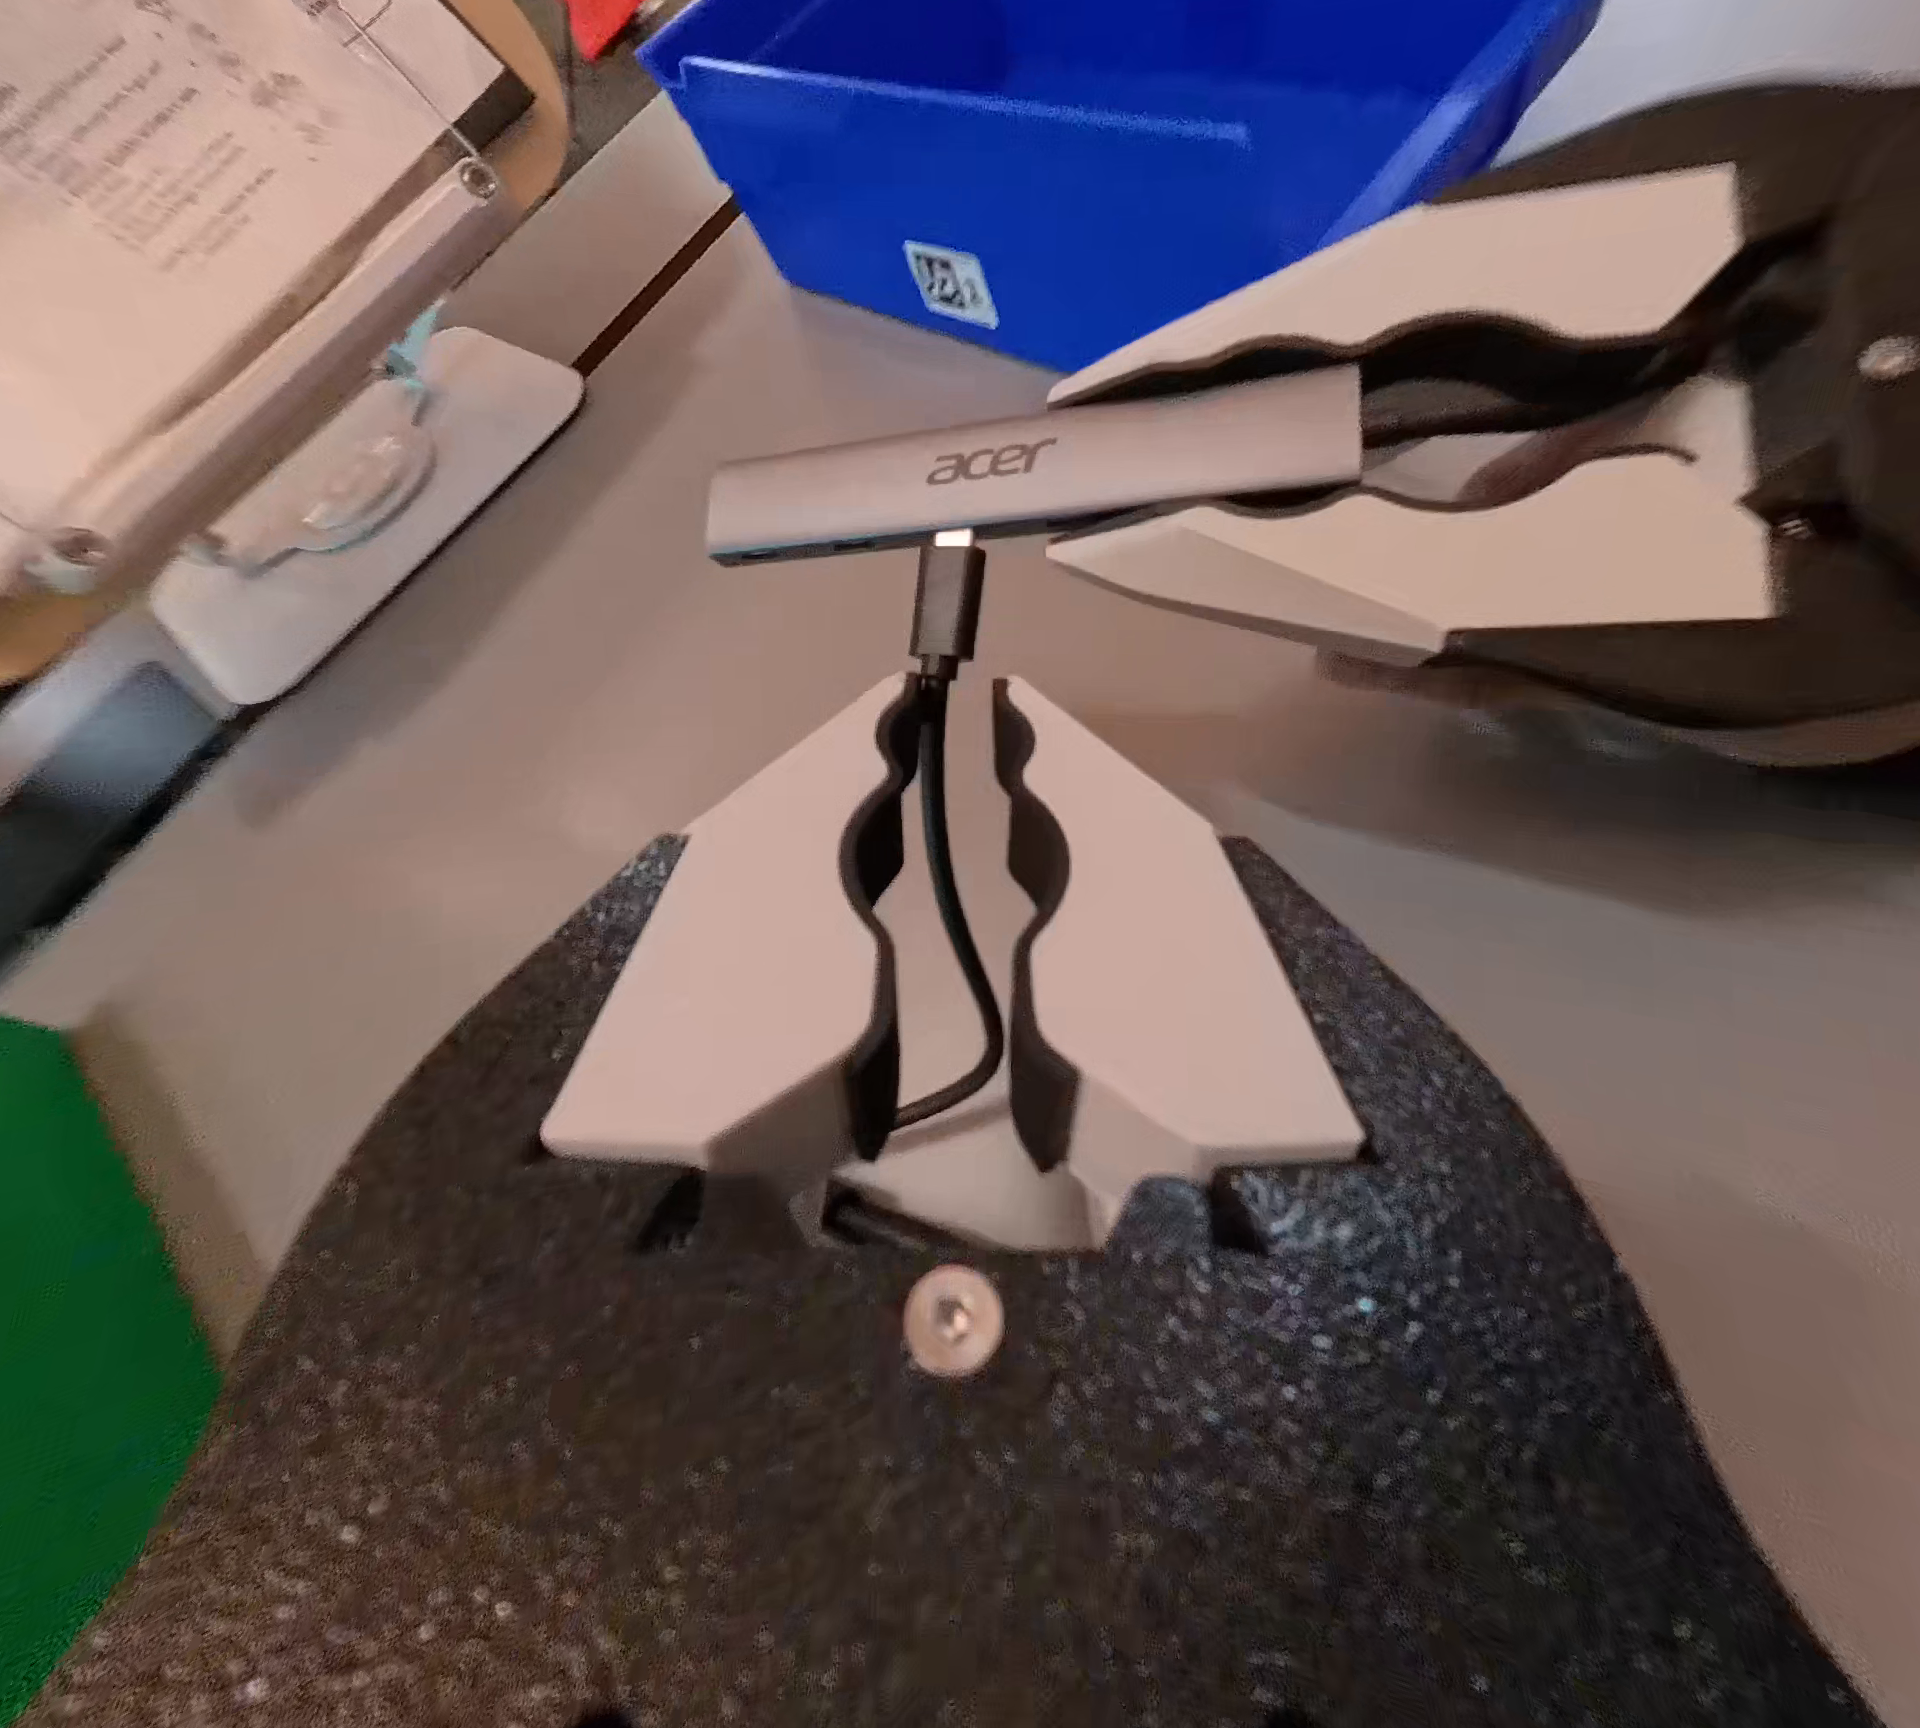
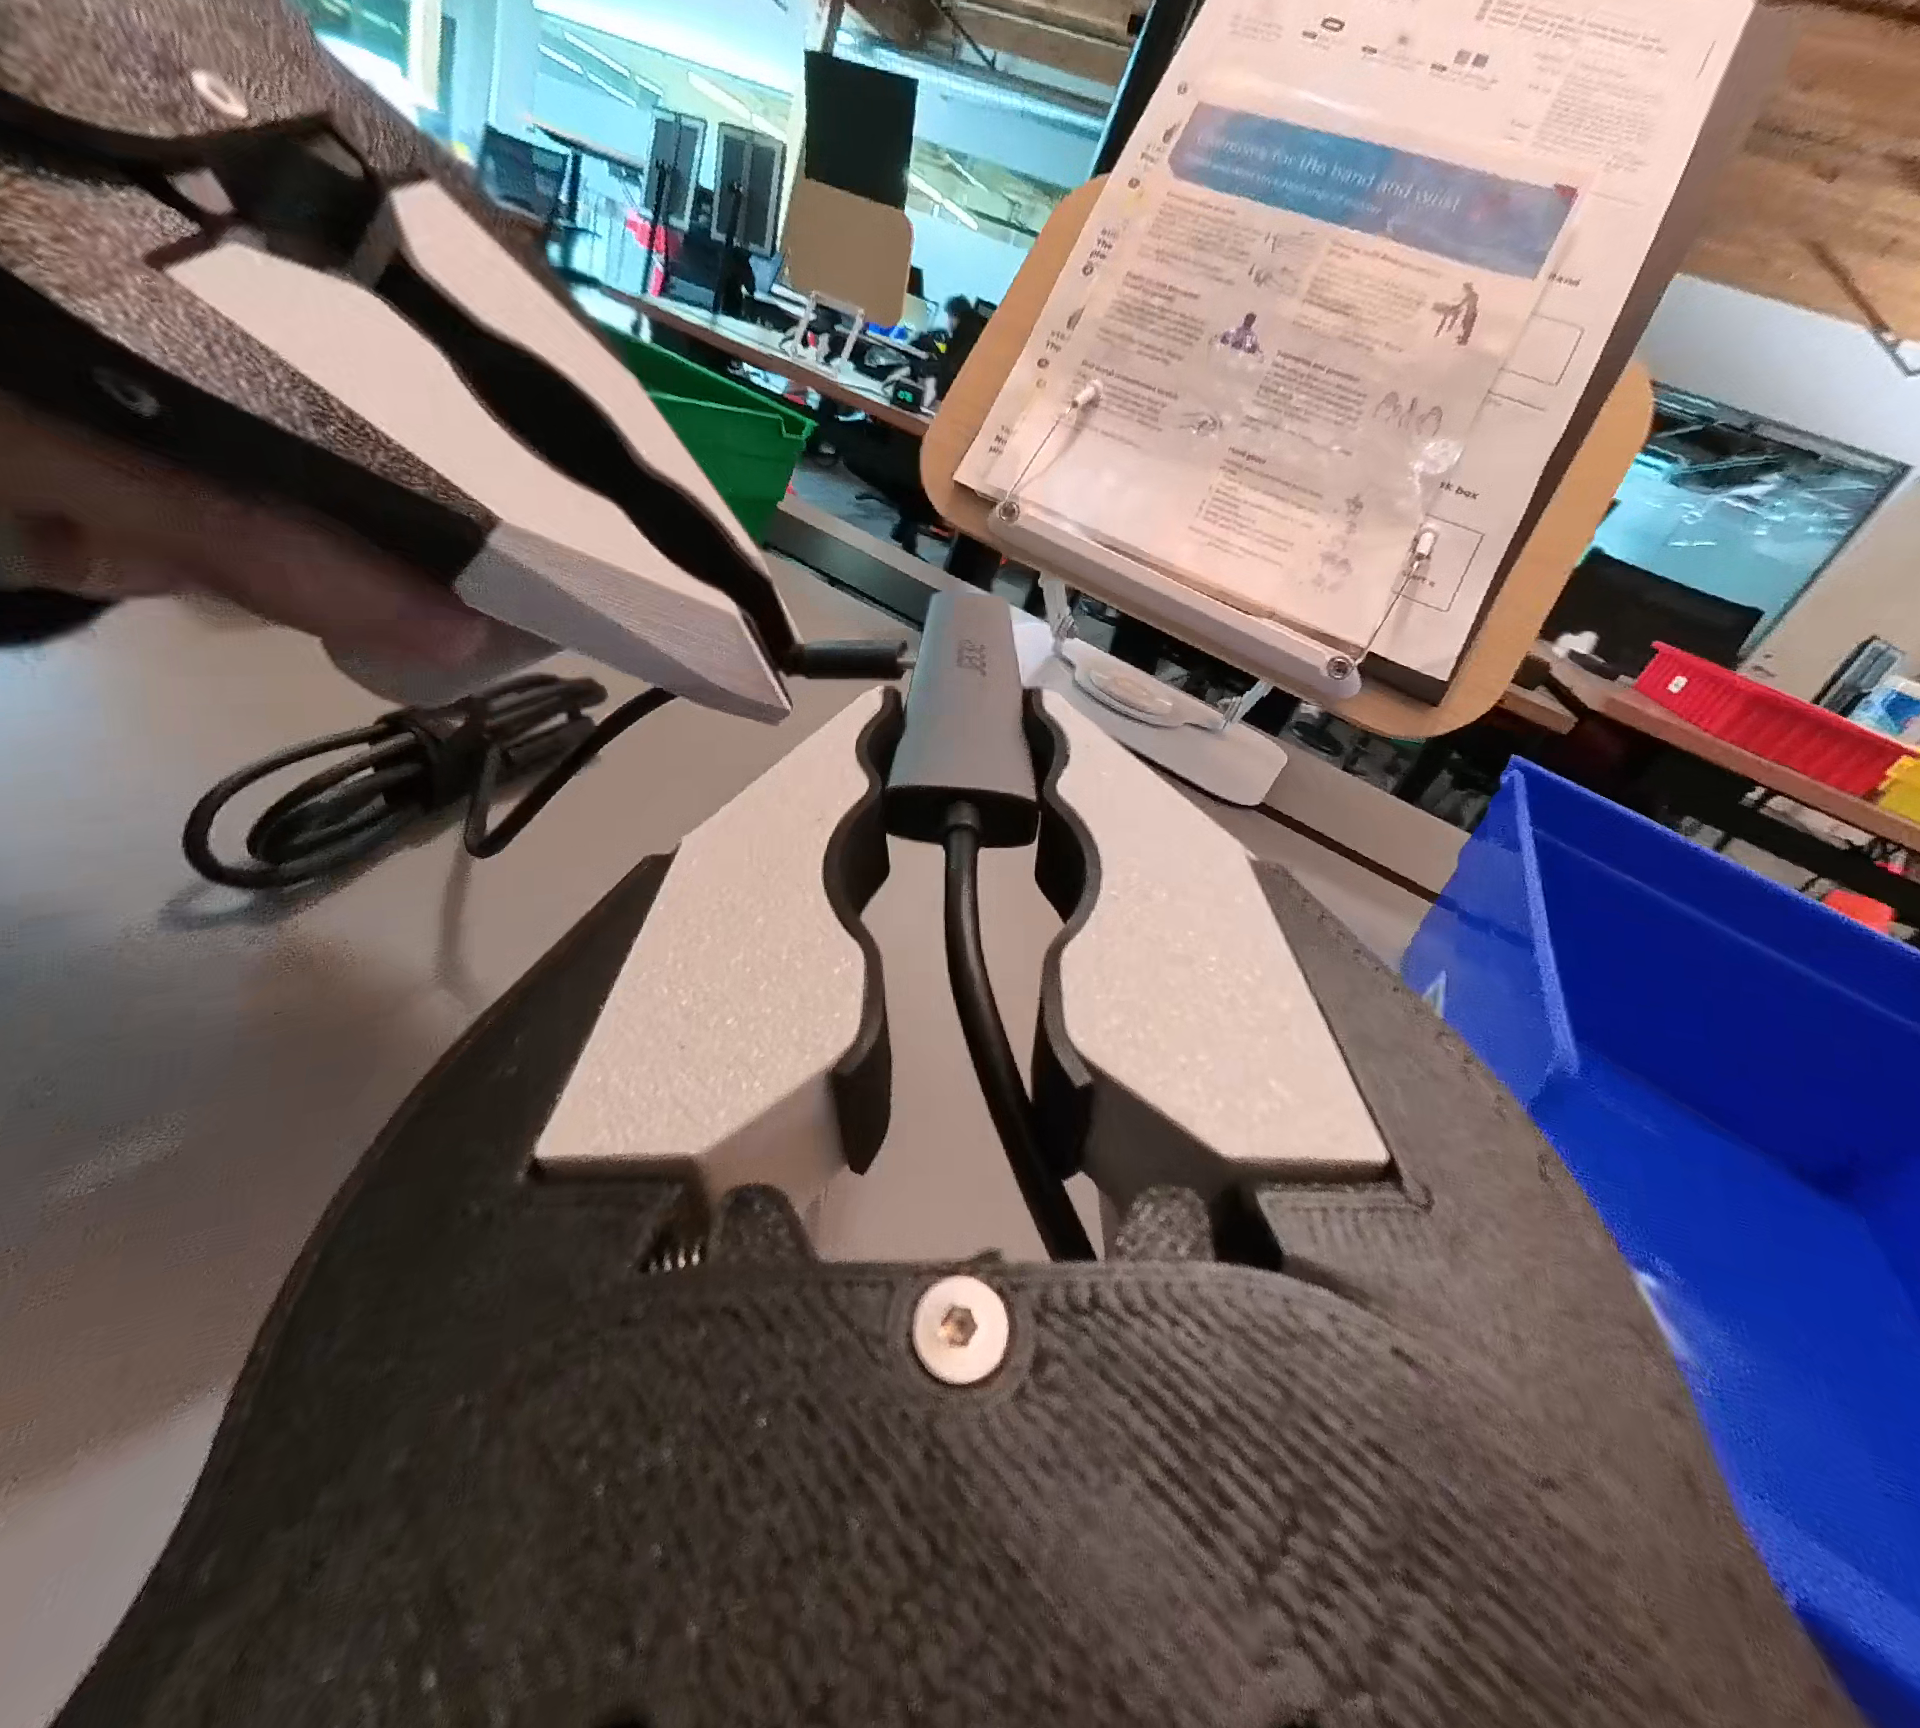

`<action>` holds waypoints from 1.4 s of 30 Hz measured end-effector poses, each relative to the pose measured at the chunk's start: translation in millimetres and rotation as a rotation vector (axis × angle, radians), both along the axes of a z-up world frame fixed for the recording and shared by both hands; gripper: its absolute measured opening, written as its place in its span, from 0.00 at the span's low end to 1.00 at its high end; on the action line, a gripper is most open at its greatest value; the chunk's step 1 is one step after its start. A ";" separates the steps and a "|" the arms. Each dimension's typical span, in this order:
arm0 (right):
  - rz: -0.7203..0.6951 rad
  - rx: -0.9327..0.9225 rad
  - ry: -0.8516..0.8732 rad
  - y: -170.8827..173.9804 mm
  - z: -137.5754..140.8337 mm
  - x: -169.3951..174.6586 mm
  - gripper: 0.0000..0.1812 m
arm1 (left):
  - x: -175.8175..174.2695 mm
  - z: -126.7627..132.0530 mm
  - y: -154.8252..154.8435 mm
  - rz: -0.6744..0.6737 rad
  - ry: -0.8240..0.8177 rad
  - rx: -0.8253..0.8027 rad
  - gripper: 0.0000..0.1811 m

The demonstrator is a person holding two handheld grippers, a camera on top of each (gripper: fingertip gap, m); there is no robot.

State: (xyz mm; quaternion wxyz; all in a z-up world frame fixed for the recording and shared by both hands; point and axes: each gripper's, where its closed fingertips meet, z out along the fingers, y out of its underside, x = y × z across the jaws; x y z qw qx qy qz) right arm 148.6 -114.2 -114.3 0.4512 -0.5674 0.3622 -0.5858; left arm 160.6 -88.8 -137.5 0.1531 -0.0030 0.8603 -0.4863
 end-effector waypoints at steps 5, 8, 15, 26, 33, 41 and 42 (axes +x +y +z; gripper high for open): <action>0.104 0.031 -0.026 15.4 4.1 -3.8 0.12 | -0.8 13.1 -0.2 -0.016 0.116 -0.164 0.12; 0.122 0.025 -0.040 20.2 6.2 -5.8 0.12 | -6.1 8.5 -1.8 -0.040 0.165 -0.141 0.07; 0.172 0.102 -0.034 19.4 5.8 -5.6 0.12 | -6.6 7.3 0.5 -0.033 0.113 -0.096 0.05; 0.184 0.135 -0.062 17.6 10.1 -8.0 0.13 | -8.8 9.8 -0.9 0.043 0.087 0.005 0.05; 0.208 0.127 0.026 19.4 -1.2 -3.6 0.13 | -3.1 1.9 2.0 0.078 -0.004 0.069 0.05; 0.223 0.128 0.036 19.9 -2.2 -3.0 0.13 | -1.1 -0.5 1.3 0.082 0.008 0.052 0.05; 0.228 0.132 0.031 19.5 -1.3 -3.3 0.13 | -1.9 -0.3 0.3 0.079 0.009 0.030 0.05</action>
